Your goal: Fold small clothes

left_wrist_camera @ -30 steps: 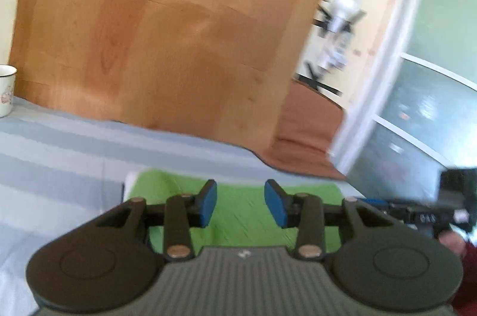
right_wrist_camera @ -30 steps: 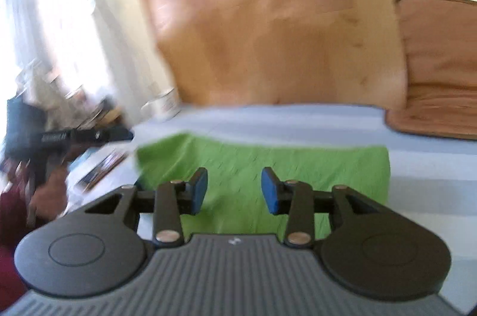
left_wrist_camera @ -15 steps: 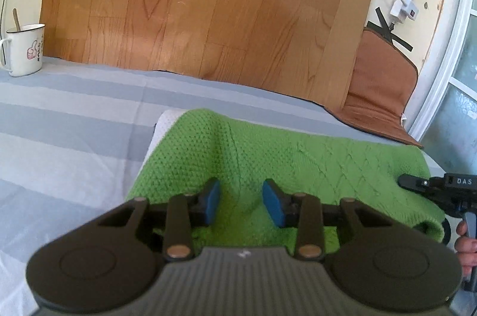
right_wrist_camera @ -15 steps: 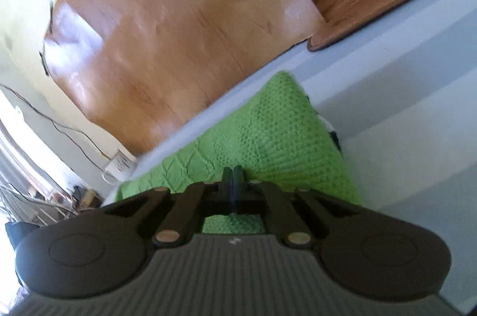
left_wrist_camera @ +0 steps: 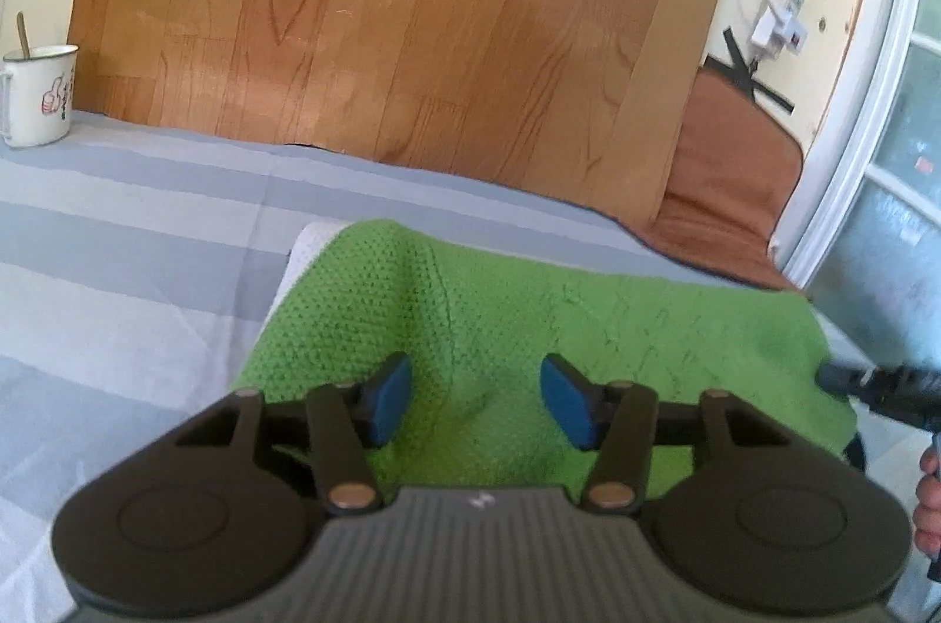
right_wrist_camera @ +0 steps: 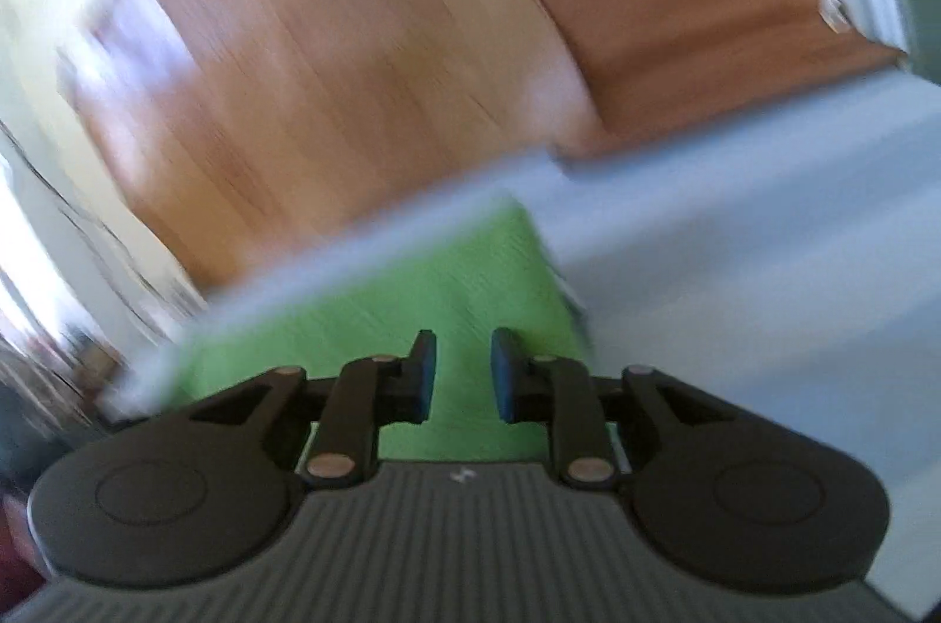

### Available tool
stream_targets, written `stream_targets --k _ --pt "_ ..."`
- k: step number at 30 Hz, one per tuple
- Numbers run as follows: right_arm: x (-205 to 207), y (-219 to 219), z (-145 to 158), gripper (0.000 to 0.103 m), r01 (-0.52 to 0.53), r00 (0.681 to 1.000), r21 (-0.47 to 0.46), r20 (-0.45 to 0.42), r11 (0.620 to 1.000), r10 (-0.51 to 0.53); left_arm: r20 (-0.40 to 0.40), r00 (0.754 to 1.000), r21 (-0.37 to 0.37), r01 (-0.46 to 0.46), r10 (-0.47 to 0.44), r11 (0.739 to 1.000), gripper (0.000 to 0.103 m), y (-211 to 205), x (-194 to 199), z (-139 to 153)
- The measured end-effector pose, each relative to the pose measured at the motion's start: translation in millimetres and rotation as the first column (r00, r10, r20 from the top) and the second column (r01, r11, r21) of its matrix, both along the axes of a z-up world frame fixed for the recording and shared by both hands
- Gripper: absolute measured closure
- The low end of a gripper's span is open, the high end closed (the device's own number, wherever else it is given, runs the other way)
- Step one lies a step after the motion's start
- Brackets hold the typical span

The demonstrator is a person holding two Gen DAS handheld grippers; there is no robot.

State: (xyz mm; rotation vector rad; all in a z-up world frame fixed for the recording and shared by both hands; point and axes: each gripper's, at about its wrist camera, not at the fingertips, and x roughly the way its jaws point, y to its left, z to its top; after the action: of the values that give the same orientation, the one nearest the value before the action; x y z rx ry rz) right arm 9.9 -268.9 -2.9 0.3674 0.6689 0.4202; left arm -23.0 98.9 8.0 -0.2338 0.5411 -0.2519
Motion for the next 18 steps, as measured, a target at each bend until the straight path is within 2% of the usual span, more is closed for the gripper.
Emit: stream_targets --k 5,7,9,14,16,18 --pt "-0.4 -14.1 -18.4 0.087 0.023 1.000 0.133 -0.003 0.991 -0.023 0.000 1.000 0.039 0.000 0.000 0.999 0.051 -5.6 -2.3 1.3" --pt "-1.0 -18.4 -20.3 0.087 0.025 1.000 0.166 -0.009 0.986 -0.024 -0.004 1.000 0.027 0.005 -0.005 1.000 0.051 -1.0 -6.5 5.1" --pt "-0.9 -24.1 -22.0 0.087 0.027 1.000 0.205 -0.021 0.978 -0.023 0.011 1.000 -0.016 0.000 0.000 1.000 0.050 13.2 -15.9 14.6" --pt "-0.7 -34.4 -23.8 0.086 0.040 0.998 0.317 -0.063 0.948 -0.021 0.084 0.990 -0.135 -0.105 0.117 0.985 0.051 60.9 -32.3 46.7" --pt "-0.6 -34.9 -23.5 0.086 0.040 0.998 0.331 -0.067 0.943 -0.019 0.070 0.984 -0.137 -0.154 0.164 0.979 0.054 73.1 -27.0 52.8" --pt "-1.3 -34.7 -22.4 0.085 0.037 0.998 0.334 -0.063 0.942 -0.016 0.012 0.979 -0.140 -0.200 0.204 0.970 0.056 82.3 -16.4 49.4"
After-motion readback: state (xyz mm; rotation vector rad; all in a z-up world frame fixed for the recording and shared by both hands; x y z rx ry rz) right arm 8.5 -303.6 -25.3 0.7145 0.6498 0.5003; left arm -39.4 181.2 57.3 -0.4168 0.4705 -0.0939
